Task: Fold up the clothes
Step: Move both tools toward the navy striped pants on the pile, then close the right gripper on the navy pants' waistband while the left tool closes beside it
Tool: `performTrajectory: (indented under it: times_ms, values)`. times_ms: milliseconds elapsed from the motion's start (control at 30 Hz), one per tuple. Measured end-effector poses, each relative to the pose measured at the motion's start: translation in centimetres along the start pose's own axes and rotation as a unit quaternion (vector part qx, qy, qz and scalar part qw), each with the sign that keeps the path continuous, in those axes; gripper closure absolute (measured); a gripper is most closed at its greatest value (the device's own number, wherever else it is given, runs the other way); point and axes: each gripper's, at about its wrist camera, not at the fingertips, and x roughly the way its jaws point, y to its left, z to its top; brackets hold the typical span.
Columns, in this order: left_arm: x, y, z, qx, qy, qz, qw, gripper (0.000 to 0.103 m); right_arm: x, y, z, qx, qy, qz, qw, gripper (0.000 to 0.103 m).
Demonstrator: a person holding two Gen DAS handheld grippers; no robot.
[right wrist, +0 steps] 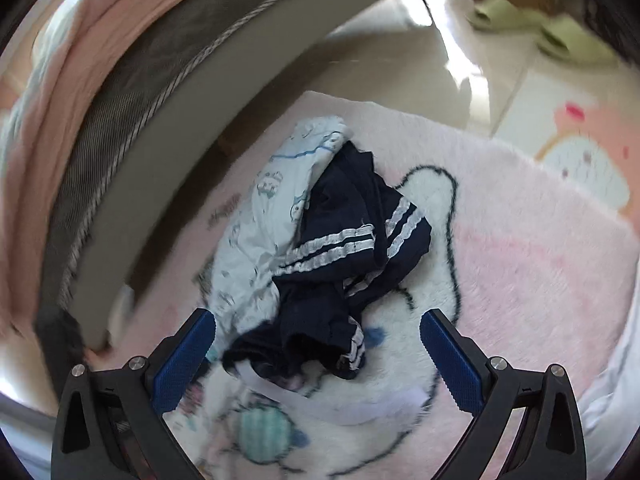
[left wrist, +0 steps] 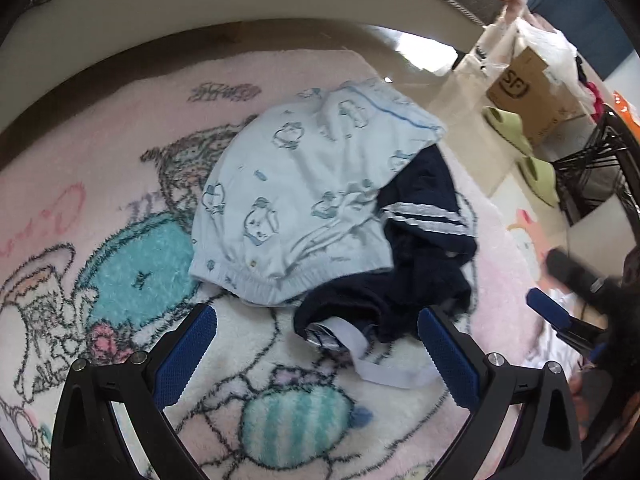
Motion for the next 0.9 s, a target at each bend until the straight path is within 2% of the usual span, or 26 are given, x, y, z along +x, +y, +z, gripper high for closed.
performTrajectory:
  times_ms: [133, 200, 300, 367, 433, 533, 633, 733, 900]
  values:
    - [0.9, 0.3, 0.0, -0.015, -0.008, -0.004, 0.9999, 0.000, 0.8, -1.6, 0.7, 0.065, 0.008, 0.026, 0.997, 0.001]
    - [0.9, 0.1, -0.1, -0.026, -0.018, -0.023, 0.9992, 0.000, 1.4, -2.1, 1.0, 0.083, 0.014, 0.031, 0.996, 0.001]
    - [1.1, -0.8, -0.4, -0.027, -0.030, -0.071, 0.9967, 0.000, 2.4, -2.6, 1.2, 0.098, 0.030, 0.048, 0.994, 0.001]
    - [1.4, -1.7, -0.8, -0.015, -0.028, -0.094, 0.9950, 0.000, 3.1, -2.9, 0.9, 0.105, 0.048, 0.066, 0.991, 0.001]
    - [1.7, -2.7, -1.1, 0.000, -0.028, -0.103, 0.9943, 0.001, 3.8, -3.0, 0.7, 0.112, 0.067, 0.085, 0.988, 0.001]
    - [1.4, -4.4, -1.8, 0.046, -0.054, -0.116, 0.9908, 0.001, 4.2, -3.0, 0.3, 0.111, 0.079, 0.099, 0.986, 0.001]
    - [0.6, -6.2, -2.8, 0.131, -0.088, -0.121, 0.9800, 0.001, 4.4, -2.9, 0.3, 0.095, 0.087, 0.100, 0.987, 0.001]
    - [0.0, -7.3, -3.8, 0.211, -0.121, -0.089, 0.9658, 0.001, 4.6, -3.1, 0.5, 0.089, 0.102, 0.107, 0.985, 0.002]
    - [0.2, -7.9, -4.4, 0.282, -0.137, -0.111, 0.9431, 0.001, 5.6, -4.5, 0.6, 0.137, 0.126, 0.156, 0.970, 0.004]
